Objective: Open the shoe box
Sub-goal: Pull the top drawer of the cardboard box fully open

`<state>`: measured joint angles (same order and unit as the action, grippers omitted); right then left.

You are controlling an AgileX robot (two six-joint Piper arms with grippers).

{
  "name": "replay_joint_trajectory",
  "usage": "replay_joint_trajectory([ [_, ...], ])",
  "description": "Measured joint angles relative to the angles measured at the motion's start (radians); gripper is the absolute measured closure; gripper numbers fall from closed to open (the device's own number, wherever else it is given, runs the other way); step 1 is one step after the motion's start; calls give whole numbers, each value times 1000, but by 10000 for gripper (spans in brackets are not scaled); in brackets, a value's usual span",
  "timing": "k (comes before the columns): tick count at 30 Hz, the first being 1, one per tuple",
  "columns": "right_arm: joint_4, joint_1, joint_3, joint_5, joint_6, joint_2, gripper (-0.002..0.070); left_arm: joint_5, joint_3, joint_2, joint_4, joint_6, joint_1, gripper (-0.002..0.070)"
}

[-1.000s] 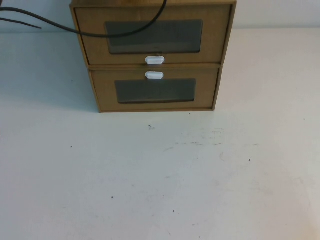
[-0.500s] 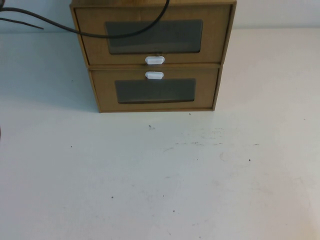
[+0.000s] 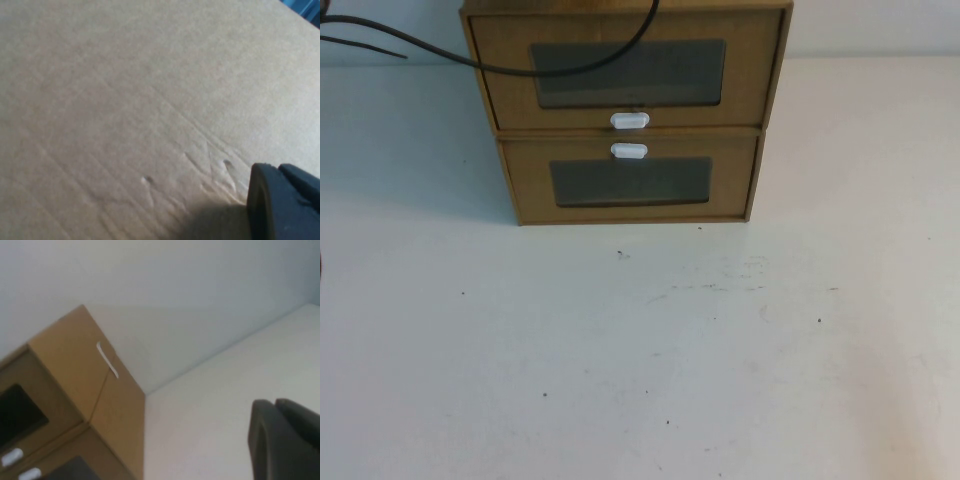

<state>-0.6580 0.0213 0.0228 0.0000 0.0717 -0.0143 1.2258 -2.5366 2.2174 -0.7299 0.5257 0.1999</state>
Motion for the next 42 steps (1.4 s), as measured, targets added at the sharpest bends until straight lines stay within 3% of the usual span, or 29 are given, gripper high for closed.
replay_joint_trajectory([
  [7,-192,0,-73,151,0,26,690,0,0,0,0,0,0,680],
  [17,-76,0,-455,620,90,412,690,0,0,0,0,0,0,680],
  [29,-64,-19,-737,837,325,881,690,0,-2,0,0,0,0,680],
  [36,-25,-243,-933,830,343,1109,689,0,-2,0,0,-4,0,680],
  [42,234,-507,-1084,789,223,1263,689,0,-2,0,0,-7,0,680],
])
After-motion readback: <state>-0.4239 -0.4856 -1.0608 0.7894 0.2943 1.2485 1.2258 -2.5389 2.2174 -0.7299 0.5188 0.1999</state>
